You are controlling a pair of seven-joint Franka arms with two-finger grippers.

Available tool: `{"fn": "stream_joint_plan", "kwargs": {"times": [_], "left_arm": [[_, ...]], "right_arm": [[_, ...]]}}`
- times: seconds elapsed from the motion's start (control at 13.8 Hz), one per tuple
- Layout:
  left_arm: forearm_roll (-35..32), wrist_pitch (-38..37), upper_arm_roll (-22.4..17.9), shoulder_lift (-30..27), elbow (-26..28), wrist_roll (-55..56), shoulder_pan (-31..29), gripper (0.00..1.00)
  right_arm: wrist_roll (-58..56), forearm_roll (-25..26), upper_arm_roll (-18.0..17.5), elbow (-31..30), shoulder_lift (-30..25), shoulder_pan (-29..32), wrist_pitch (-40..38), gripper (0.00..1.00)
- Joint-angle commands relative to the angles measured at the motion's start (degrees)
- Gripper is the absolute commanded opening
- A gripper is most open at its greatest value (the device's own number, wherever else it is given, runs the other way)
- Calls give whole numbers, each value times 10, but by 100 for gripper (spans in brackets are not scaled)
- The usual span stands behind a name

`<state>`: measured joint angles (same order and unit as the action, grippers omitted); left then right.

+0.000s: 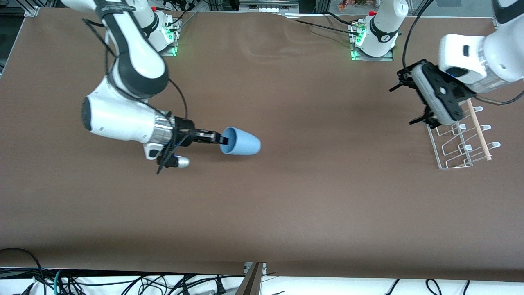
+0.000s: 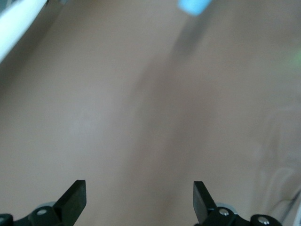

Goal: Transfer cup to left arm and place on rack
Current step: 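Carry the cup toward center while the left gripper reaches toward it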

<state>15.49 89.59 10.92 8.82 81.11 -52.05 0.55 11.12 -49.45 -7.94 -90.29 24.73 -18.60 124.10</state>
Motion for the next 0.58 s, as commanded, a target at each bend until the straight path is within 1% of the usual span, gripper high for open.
{"fn": "stream_joint_plan", "kwargs": {"times": [0.0, 0.07, 0.15, 0.22, 0.36, 0.51], "left_arm": [[11, 61, 35, 4, 16, -151, -5, 100], [11, 94, 46, 4, 27, -226, -5, 100], [12, 129, 60, 4, 42, -258, -5, 100], [12, 154, 71, 4, 61, -261, -6, 100], [12, 185, 84, 4, 74, -267, -6, 100], [10, 218, 96, 4, 87, -269, -6, 100]], "right_arm": [[7, -58, 4, 37, 17, -50, 67, 0], [7, -76, 3, 41, 17, -60, 87, 0], [7, -88, 3, 51, 17, -70, 91, 0], [7, -97, 3, 58, 16, -76, 92, 0], [7, -115, 3, 72, 16, -93, 97, 0], [8, -126, 3, 78, 16, -113, 142, 0]]}}
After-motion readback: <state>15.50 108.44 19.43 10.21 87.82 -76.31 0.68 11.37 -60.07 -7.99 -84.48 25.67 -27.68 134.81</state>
